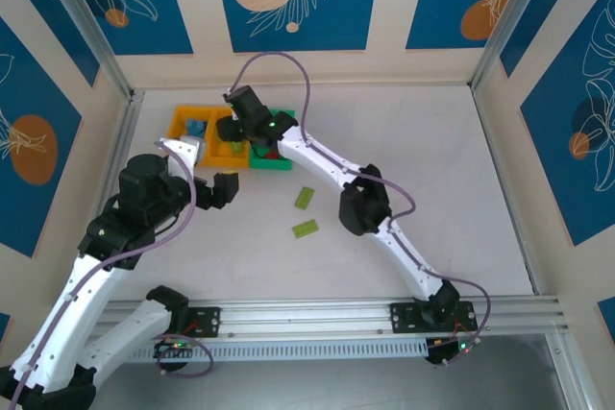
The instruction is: Sort the legos into containers by color
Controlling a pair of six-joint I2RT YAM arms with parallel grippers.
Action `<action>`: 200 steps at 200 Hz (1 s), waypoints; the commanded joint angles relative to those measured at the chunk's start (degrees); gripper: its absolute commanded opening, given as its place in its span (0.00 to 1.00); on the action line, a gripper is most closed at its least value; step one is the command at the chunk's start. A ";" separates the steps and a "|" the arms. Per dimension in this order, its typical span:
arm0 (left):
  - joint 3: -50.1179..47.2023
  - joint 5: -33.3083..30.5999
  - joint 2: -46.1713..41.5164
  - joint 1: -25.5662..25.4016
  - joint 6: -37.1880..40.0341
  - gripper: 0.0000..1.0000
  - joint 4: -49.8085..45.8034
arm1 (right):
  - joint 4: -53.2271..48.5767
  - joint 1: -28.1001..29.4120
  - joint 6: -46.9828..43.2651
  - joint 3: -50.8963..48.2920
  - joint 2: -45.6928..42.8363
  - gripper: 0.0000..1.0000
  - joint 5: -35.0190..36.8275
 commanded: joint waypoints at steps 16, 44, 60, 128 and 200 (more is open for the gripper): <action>-2.07 2.38 -0.47 -0.32 0.77 1.00 -0.32 | -5.19 -0.81 -4.16 4.29 -4.99 0.71 -4.29; -2.48 8.89 0.64 -0.31 4.54 1.00 -0.88 | -12.80 -1.50 -2.66 -5.66 -17.81 0.73 -6.08; -2.39 13.33 2.47 -0.56 5.93 1.00 -1.59 | -16.18 -3.22 0.16 -15.19 -26.88 0.73 -10.57; -0.49 8.58 20.42 -16.04 5.40 0.90 -2.90 | -7.78 -13.51 13.55 -71.18 -69.55 0.78 -15.96; 9.88 -0.21 50.97 -25.89 4.17 0.83 -6.88 | -12.84 -22.46 18.17 -86.97 -84.19 0.82 -15.91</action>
